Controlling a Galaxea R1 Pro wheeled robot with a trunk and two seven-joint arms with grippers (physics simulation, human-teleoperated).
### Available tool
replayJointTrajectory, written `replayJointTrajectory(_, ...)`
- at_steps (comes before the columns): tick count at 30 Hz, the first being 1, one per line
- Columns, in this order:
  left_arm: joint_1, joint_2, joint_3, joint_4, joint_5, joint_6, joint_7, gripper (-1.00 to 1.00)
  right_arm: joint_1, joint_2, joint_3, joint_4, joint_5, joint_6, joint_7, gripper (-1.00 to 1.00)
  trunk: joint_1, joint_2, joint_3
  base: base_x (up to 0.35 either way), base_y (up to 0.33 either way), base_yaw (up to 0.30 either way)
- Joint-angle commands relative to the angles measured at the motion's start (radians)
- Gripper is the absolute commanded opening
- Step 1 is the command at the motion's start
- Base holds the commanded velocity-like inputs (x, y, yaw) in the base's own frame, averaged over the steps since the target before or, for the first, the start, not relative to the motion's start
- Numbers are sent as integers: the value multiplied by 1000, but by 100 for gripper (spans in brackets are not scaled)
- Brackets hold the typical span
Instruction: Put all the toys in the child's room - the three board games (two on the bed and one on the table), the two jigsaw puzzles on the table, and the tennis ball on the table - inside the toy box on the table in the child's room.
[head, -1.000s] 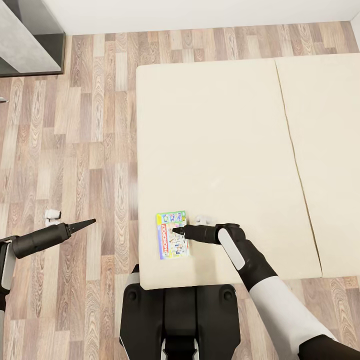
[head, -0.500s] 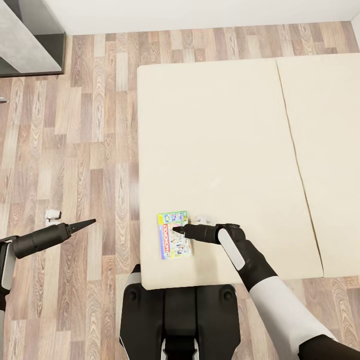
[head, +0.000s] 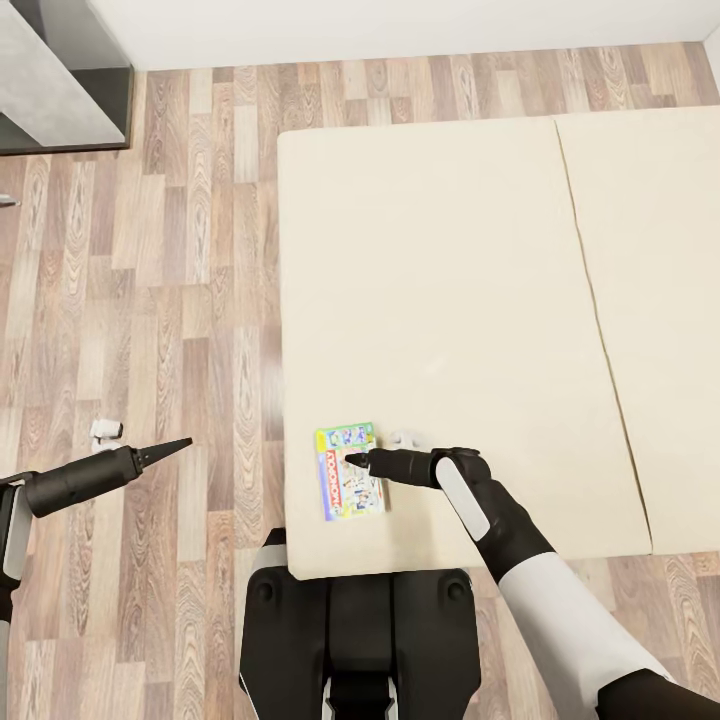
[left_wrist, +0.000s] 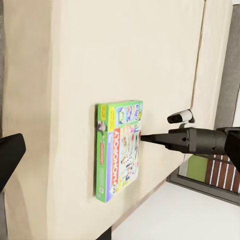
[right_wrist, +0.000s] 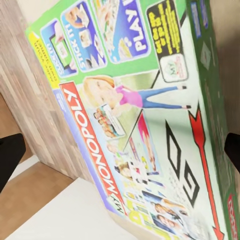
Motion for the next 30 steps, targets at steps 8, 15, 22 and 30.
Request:
replayJointTrajectory(8,-1,0,0,0,1,10,-2,100,0,-1,-1,0,4,4,4,100,1,-2,-1,0,55,0)
replayJointTrajectory(15,0,0,0,0,1,10,-2,100,0,0,0,1,4,4,4,100,1,-2,-1,0,35,0)
replayJointTrajectory(22,0,0,-1,0,0,10,-2,100,-1,0,-1,1,4,5,4,100,1,-2,-1,0,35,0)
replayJointTrajectory(30,1,-1,-3,0,0,9,0,100,-1,0,4,7,4,12,3,100,1,-2,-1,0,32,0)
